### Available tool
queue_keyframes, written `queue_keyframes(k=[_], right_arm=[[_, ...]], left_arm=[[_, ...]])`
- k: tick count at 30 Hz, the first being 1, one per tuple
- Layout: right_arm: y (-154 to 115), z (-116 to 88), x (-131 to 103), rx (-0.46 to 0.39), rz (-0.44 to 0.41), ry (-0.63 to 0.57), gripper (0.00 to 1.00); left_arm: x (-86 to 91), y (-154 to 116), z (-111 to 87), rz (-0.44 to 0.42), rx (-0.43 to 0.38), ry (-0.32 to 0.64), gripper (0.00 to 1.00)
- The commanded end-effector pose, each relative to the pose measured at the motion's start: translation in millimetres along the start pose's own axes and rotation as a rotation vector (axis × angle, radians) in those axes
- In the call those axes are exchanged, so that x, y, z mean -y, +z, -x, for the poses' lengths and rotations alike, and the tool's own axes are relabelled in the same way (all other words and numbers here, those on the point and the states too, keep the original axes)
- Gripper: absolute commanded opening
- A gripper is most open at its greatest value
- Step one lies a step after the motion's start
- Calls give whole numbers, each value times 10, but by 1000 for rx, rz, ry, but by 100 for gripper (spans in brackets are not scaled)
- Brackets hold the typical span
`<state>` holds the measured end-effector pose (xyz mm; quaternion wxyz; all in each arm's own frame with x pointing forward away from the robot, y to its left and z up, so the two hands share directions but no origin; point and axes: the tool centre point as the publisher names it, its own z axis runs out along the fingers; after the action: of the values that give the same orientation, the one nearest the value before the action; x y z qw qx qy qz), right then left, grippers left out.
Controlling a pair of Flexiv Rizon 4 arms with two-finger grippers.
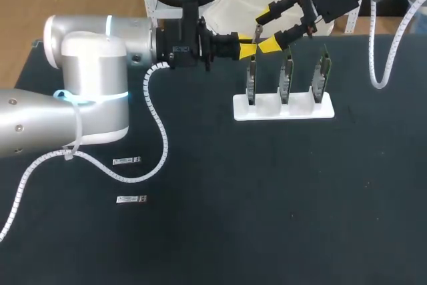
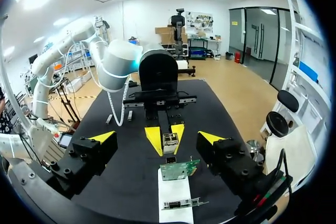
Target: Pick up the optical module with the left hand, and insert it into the network port with the right hand.
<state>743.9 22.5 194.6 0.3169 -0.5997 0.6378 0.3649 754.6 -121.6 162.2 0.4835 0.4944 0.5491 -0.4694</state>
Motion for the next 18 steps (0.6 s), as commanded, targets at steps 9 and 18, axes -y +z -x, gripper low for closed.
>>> queue_keyframes(k=[9,18], right_arm=[[19,30,118,2,32,-14,100],[56,2,76,1,34,-1,71]], left_arm=[[22,1,-2,8,2,2,0],[22,1,-2,8,2,2,0]])
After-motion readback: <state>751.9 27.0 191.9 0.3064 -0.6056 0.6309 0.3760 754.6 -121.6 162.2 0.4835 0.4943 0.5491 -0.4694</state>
